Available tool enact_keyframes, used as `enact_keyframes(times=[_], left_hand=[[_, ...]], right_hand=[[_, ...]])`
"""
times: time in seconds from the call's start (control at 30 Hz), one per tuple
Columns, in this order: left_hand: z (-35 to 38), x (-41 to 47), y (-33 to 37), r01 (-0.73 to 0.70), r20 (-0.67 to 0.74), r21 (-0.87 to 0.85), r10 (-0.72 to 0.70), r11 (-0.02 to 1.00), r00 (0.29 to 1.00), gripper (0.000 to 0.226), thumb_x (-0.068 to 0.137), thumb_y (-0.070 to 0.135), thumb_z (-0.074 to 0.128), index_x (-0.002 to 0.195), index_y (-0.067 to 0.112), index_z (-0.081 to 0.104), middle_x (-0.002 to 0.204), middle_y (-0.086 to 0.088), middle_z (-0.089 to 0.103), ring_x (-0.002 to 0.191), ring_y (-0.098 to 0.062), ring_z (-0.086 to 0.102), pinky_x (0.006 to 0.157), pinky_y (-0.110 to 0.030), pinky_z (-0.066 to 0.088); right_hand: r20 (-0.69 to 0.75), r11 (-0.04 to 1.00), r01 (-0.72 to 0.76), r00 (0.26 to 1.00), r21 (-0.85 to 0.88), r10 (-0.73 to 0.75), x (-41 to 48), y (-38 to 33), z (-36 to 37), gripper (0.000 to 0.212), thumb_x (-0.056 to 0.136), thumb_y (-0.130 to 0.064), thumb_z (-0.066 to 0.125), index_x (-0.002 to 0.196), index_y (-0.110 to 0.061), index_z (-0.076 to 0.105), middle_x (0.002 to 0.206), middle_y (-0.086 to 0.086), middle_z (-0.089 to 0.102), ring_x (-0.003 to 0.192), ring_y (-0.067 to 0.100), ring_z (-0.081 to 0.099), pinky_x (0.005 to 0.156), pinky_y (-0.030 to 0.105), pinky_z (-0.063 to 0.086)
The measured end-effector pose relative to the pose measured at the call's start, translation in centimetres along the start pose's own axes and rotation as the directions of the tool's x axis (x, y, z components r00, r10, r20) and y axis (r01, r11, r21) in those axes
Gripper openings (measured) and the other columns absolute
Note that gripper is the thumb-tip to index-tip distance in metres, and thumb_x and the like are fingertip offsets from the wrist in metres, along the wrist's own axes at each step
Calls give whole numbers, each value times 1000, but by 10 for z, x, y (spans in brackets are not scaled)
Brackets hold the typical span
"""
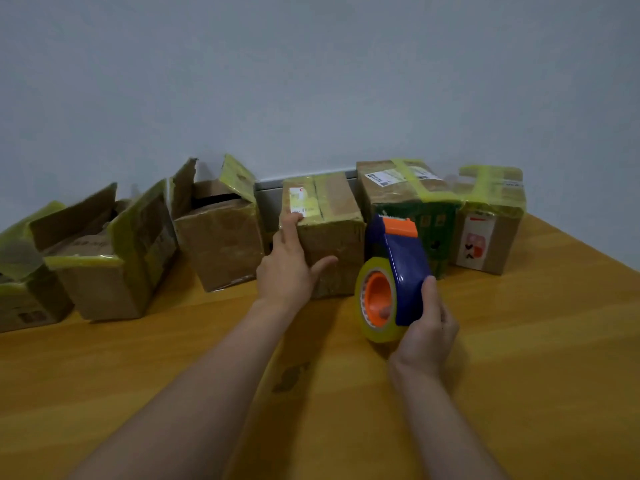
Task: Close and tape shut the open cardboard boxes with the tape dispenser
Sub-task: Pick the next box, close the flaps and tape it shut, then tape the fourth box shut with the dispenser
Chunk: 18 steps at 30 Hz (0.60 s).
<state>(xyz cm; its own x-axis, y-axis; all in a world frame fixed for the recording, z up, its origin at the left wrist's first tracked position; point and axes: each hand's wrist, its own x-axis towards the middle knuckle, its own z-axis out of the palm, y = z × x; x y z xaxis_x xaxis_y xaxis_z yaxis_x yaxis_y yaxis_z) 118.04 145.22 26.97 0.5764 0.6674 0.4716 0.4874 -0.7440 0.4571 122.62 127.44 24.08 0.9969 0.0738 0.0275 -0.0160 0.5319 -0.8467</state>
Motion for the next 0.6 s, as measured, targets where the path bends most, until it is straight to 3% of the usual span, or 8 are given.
enact_keyframes(times=[0.1, 0.2, 0.3, 0.37, 0.47, 0.53, 0.6], left_hand=[[8, 14, 3, -21, 44, -9, 21, 1000, 999, 85, 89, 54, 74, 145, 38, 13, 146, -14, 52, 112, -43, 67, 86, -58, 60], [8, 25, 0, -49, 116, -42, 54, 998, 992, 85, 95, 43, 70, 152, 40, 6, 154, -12, 46, 123, -40, 63, 93, -56, 58], [-8, 27, -7, -76, 202, -166, 109, 983, 973, 87, 100, 54, 58, 158, 49, -7, 165, -5, 36, 136, -33, 54, 103, -56, 53], [-23, 23, -15, -123, 79, -151, 136, 981, 988, 78, 100, 63, 48, 161, 46, 1, 158, -2, 45, 135, -26, 54, 107, -55, 49], [-48, 29, -38, -129, -274, 68, 143, 989, 951, 60, 99, 65, 45, 142, 24, 44, 125, -1, 60, 114, -21, 57, 99, -44, 46], [-65, 41, -55, -60, -335, 195, 124, 979, 934, 58, 96, 66, 47, 130, 18, 52, 119, -4, 56, 109, -23, 54, 93, -40, 45], [-77, 54, -69, 5, -280, 310, 87, 951, 956, 64, 95, 68, 50, 132, 15, 52, 125, -8, 55, 114, -26, 53, 97, -40, 44]], right_hand=[[18, 999, -23, 1000, 49, 22, -3, -2, -2, 27, 103, -26, 55, 79, -19, 66, 62, -12, 68, 61, 3, 62, 61, 21, 48], [76, 1000, -10, 997, 25, 8, -5, 0, -4, 30, 100, -33, 55, 83, -15, 72, 72, -4, 69, 71, 11, 64, 63, 26, 48], [94, 999, -44, 995, 29, 41, -5, 3, -6, 34, 99, -34, 55, 79, -20, 79, 75, -2, 72, 75, 14, 67, 68, 32, 50], [118, 998, -66, 991, 19, 63, -8, 3, -3, 37, 100, -33, 55, 76, -25, 81, 75, -1, 73, 75, 16, 67, 72, 35, 49], [142, 994, -103, 984, -25, 105, -15, 10, 4, 37, 101, -31, 55, 77, -20, 80, 75, 0, 75, 75, 16, 69, 70, 33, 50], [181, 990, -127, 974, -61, 136, -18, 15, 12, 32, 101, -31, 55, 85, -17, 79, 79, 4, 77, 77, 21, 71, 66, 33, 52], [233, 986, -141, 959, -89, 159, -21, 17, 22, 30, 101, -32, 55, 90, -16, 78, 82, 7, 77, 75, 20, 72, 63, 31, 54]])
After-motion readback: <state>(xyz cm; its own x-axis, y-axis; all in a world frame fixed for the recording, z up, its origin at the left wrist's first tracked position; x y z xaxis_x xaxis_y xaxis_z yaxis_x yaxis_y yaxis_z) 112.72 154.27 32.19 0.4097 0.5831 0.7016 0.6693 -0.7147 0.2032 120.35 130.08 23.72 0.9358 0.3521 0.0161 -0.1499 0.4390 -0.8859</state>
